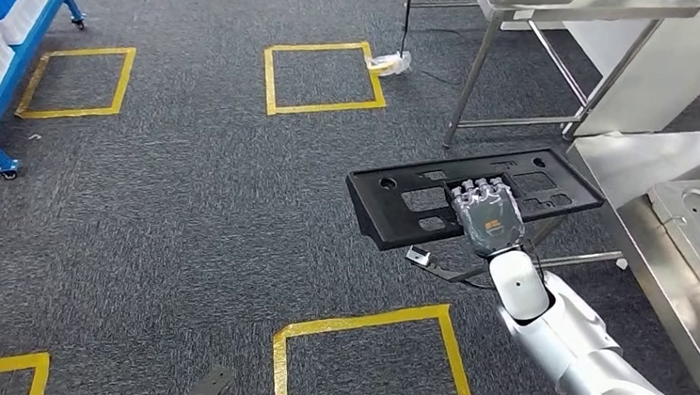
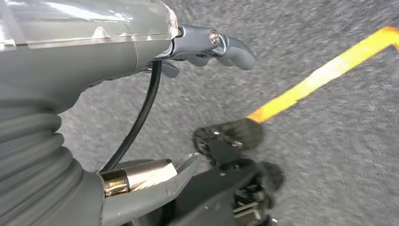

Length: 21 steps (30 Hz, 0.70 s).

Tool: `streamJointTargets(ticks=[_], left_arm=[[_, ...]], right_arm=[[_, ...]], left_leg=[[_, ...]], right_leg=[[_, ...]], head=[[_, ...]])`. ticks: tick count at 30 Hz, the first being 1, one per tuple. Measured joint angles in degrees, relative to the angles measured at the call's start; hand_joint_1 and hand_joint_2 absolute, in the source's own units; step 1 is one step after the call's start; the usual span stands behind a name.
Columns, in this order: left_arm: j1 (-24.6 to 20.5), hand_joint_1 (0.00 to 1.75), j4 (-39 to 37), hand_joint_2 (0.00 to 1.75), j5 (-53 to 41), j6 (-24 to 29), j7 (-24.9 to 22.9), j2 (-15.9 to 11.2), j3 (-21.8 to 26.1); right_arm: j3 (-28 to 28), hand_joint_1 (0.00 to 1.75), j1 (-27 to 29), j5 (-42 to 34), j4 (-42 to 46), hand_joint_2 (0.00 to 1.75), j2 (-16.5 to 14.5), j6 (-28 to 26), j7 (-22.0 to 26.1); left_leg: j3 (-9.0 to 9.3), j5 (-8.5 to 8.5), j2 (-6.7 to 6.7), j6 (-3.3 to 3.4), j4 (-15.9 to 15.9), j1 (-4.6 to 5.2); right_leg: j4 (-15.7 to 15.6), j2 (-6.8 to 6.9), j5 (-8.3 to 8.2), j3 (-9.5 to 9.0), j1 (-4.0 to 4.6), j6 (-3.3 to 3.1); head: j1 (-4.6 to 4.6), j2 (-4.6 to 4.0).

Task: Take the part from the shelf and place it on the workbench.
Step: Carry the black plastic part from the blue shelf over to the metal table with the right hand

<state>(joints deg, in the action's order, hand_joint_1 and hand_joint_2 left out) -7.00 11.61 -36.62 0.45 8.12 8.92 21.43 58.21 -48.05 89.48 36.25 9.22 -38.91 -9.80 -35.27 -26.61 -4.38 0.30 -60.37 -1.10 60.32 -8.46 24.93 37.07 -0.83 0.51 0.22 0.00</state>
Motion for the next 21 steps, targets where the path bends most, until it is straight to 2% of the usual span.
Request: streamJointTargets(ticks=[1, 2, 3, 5, 6, 7, 8, 9, 10, 12, 13, 14, 16, 17, 19, 20, 21], left_arm=[[-0.1, 0.00, 0.0, 1.75, 0.0, -0.1, 0.0, 0.1, 0.0], [-0.3, 0.00, 0.0, 1.75, 0.0, -0.2, 0.0, 0.2, 0.0], [-0.5, 0.00, 0.0, 1.75, 0.0, -0.2, 0.0, 0.3, 0.0], [-0.6, 0.00, 0.0, 1.75, -0.1, -0.3, 0.0, 0.4, 0.1], [-0.6, 0.00, 0.0, 1.75, -0.1, -0.3, 0.0, 0.5, 0.1], [-0.5, 0.00, 0.0, 1.75, -0.1, -0.3, 0.0, 0.5, 0.1], [-0.5, 0.00, 0.0, 1.75, -0.1, -0.3, 0.0, 0.5, 0.1], [-0.5, 0.00, 0.0, 1.75, -0.2, -0.3, 0.0, 0.5, 0.1], [-0.5, 0.00, 0.0, 1.75, -0.2, -0.3, 0.0, 0.5, 0.1], [-0.6, 0.00, 0.0, 1.75, -0.2, -0.4, 0.0, 0.5, 0.1], [-0.7, 0.00, 0.0, 1.75, -0.2, -0.4, 0.0, 0.5, 0.1], [-0.7, 0.00, 0.0, 1.75, -0.2, -0.4, -0.1, 0.6, 0.1], [-0.8, 0.00, 0.0, 1.75, -0.2, -0.4, -0.1, 0.6, 0.1], [-0.9, 0.00, 0.0, 1.75, -0.2, -0.4, -0.1, 0.6, 0.1], [-1.0, 0.00, 0.0, 1.75, -0.2, -0.4, -0.2, 0.6, 0.1], [-1.0, 0.00, 0.0, 1.75, -0.2, -0.4, -0.2, 0.6, 0.1], [-0.9, 0.00, 0.0, 1.75, -0.2, -0.4, -0.2, 0.6, 0.1]], right_arm=[[0.0, 1.75, 0.0, 0.0, 0.0, 1.75, 0.2, 0.0, 0.2], [0.0, 1.75, 0.1, 0.0, 0.0, 1.75, 0.5, 0.1, 0.3], [0.0, 1.75, 0.0, 0.0, 0.0, 1.75, 0.7, 0.1, 0.4], [-0.1, 1.75, -0.4, 0.0, 0.0, 1.75, 0.7, 0.1, 0.5], [-0.1, 1.75, -0.5, 0.0, 0.0, 1.75, 0.7, 0.1, 0.6], [-0.1, 1.75, -0.5, 0.0, 0.0, 1.75, 0.7, 0.2, 0.6], [-0.1, 1.75, -0.5, 0.0, 0.0, 1.75, 0.7, 0.2, 0.6], [-0.1, 1.75, -0.5, 0.0, 0.0, 1.75, 0.8, 0.3, 0.7], [-0.1, 1.75, -0.6, 0.0, 0.0, 1.75, 0.8, 0.4, 0.7], [-0.3, 1.75, -0.8, 0.0, 0.0, 1.75, 0.8, 0.6, 0.8], [-0.4, 1.75, -1.0, 0.0, 0.0, 1.75, 0.8, 0.6, 0.9], [-0.6, 1.75, -1.2, 0.0, 0.0, 1.75, 0.8, 0.7, 0.9], [-0.9, 1.75, -1.3, 0.0, -0.1, 1.75, 0.9, 0.7, 1.1], [-1.0, 1.75, -1.3, 0.0, -0.1, 1.75, 1.0, 0.7, 1.1], [-1.1, 1.75, -1.5, 0.0, -0.1, 1.75, 1.1, 0.8, 1.1], [-1.1, 1.75, -1.6, 0.0, -0.1, 1.75, 1.1, 0.8, 1.2], [-1.1, 1.75, -1.7, 0.0, -0.1, 1.75, 1.0, 0.9, 1.2]], left_leg=[[0.08, 0.20, 0.66, 0.40, 0.2, 0.05], [0.22, 0.41, 1.36, 0.83, 0.6, 0.05], [0.38, 0.63, 2.11, 1.25, 1.0, 0.01], [0.61, 0.83, 3.64, 1.81, 1.5, 0.06], [0.64, 0.79, 4.43, 1.95, 1.5, 0.13], [0.65, 0.71, 5.22, 2.00, 1.5, 0.17], [0.68, 0.61, 6.03, 2.02, 1.5, 0.19], [0.77, 0.50, 6.81, 1.98, 1.5, 0.19], [0.92, 0.36, 7.56, 1.90, 1.5, 0.19], [1.32, 0.00, 8.90, 1.56, 1.5, 0.39], [1.49, -0.19, 9.52, 1.32, 1.5, 0.55], [1.65, -0.35, 10.11, 1.05, 1.5, 0.71], [2.06, -0.61, 11.34, 0.45, 1.7, 0.87], [2.20, -0.92, 11.04, 0.13, 1.5, 0.80], [1.06, -2.91, 8.37, -0.35, -1.5, 0.60], [-0.45, -4.60, 6.62, -0.49, -4.8, 0.45], [-2.50, -6.37, 5.54, -0.59, -8.9, 0.40]], right_leg=[[-0.2, -0.37, -0.14, 0.19, -0.16, 0.37], [0.0, 0.48, 0.02, 0.40, -0.13, 0.65], [1.1, 2.19, 0.72, 0.94, -0.01, 0.90], [6.6, 6.46, 3.68, 3.55, 0.19, 1.33], [10.5, 7.54, 5.35, 5.41, 0.12, 1.56], [13.6, 7.95, 6.38, 7.00, 0.00, 1.74], [15.2, 8.13, 6.46, 7.85, -0.09, 1.88], [14.5, 8.30, 5.48, 7.58, -0.15, 1.95], [11.5, 8.72, 3.63, 6.13, -0.13, 1.92], [3.3, 11.06, 0.21, 1.93, 0.37, 1.49], [0.4, 11.98, -0.62, 0.49, 0.72, 1.08], [-1.0, 12.47, -0.78, -0.15, 1.06, 0.66], [-1.4, 11.29, -0.73, -0.19, 1.25, -0.14], [-1.6, 10.58, -0.84, -0.37, 1.09, -0.46], [-2.1, 9.30, -1.06, -0.85, 0.67, -1.21], [-2.2, 8.66, -1.09, -0.99, 0.52, -1.50], [-2.1, 7.94, -1.05, -1.02, 0.51, -1.73]], head=[[-0.01, 0.00], [0.04, 0.00], [0.15, 0.00], [0.37, 0.00], [0.43, 0.00], [0.45, 0.00], [0.46, 0.00], [0.46, 0.00], [0.46, 0.00], [0.47, 0.00], [0.45, 0.00], [0.43, 0.00], [0.38, 0.00], [0.38, 0.00], [0.33, 0.00], [0.29, 0.00], [0.28, 0.00]])
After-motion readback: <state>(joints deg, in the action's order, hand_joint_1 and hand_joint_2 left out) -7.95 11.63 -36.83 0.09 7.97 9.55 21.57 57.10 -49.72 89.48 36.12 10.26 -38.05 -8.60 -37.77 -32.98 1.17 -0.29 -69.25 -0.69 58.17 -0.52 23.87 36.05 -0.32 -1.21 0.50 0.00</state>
